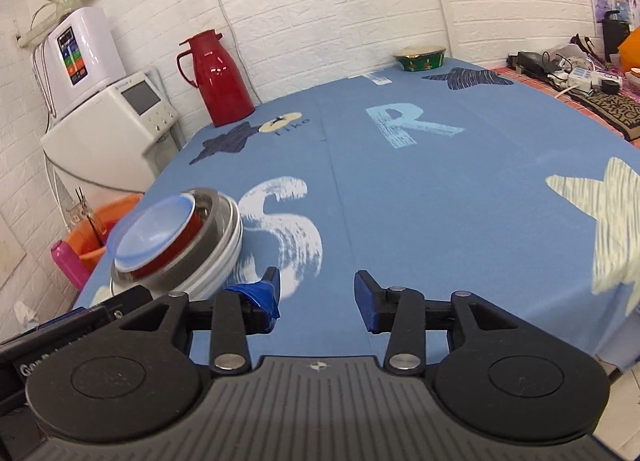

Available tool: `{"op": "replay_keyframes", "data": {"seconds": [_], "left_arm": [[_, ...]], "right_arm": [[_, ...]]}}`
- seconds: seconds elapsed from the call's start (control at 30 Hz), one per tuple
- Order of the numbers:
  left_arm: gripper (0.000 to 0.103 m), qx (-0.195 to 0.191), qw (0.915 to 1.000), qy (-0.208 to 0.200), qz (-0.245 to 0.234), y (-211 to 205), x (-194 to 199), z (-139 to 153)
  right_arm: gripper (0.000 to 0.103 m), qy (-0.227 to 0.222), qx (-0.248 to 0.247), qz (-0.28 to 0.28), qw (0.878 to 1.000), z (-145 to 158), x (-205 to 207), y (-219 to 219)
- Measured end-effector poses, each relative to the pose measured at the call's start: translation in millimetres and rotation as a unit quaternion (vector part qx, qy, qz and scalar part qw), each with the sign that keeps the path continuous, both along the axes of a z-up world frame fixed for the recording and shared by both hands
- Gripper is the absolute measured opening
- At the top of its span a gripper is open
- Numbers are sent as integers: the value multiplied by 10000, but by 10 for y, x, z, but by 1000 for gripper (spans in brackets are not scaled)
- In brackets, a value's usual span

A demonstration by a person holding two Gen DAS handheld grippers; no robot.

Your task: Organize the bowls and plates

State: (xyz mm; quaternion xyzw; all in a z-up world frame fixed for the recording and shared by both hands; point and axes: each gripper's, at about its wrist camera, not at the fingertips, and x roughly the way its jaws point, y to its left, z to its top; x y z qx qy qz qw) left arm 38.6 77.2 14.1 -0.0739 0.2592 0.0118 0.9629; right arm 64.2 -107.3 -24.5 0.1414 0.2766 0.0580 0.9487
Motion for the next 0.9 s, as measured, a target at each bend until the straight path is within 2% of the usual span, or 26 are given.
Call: {"op": "replay_keyframes", "data": {"seconds": [0.17, 0.4, 0.57, 0.63, 0.67, 0.73, 0.8, 0.9], "left_arm": [[71, 62, 10000, 49, -19, -22, -241, -58], [73, 433, 9988, -233, 46, -122, -619, -53], [77, 784, 9964, -299, 152, -234, -656, -58], [78, 771, 9967, -255, 62, -254, -667, -59], [83, 706, 9971, -281, 3, -252, -688, -57], [100, 614, 9972, -434, -22, -248, -746, -43], [100, 654, 9960, -615, -43, -263, -805, -23], [100, 832, 9946, -617, 27, -310, -814, -15]], "right_arm": [[27, -130, 5, 84, 9999, -9, -263, 10], [29, -442, -453, 43, 9980, -98, -649, 108], [30, -396, -335, -36, 9986, -228, -696, 34], [30, -410, -350, -116, 9985, -236, -724, 13], [30, -442, -395, -159, 9981, -233, -750, 18], [31, -503, -513, -218, 9972, -220, -765, 34], [31, -538, -561, -258, 9966, -215, -767, 43], [32, -536, -541, -255, 9968, -227, -770, 41]]}}
